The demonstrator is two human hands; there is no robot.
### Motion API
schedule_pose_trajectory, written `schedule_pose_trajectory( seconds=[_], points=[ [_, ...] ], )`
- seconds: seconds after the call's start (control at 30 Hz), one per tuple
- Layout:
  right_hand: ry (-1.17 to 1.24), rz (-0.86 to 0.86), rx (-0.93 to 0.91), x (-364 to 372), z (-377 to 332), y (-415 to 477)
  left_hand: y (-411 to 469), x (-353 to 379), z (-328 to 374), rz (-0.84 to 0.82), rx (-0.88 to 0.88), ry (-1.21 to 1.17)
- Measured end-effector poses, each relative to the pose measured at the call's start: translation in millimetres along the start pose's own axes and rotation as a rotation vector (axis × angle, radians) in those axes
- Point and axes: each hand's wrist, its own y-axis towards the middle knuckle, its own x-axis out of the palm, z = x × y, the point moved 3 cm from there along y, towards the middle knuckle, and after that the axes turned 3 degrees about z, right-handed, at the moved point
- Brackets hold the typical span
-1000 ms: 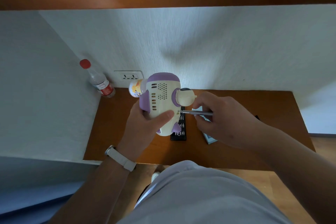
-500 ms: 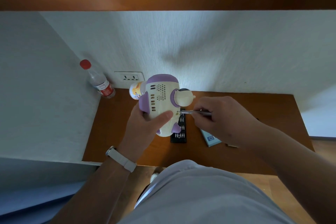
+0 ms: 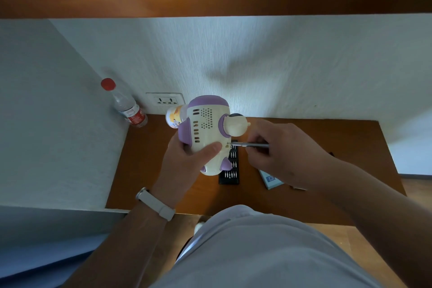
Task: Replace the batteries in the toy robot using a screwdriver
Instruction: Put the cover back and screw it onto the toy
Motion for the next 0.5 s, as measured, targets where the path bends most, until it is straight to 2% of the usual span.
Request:
schedule_pose_trajectory(
  seconds=[0.5],
  points=[
    [0.015, -0.001, -0.042, -0.8, -0.6, 0.8, -0.7, -2.1, 1.1, -0.002, 0.023, 0.015]
  ],
)
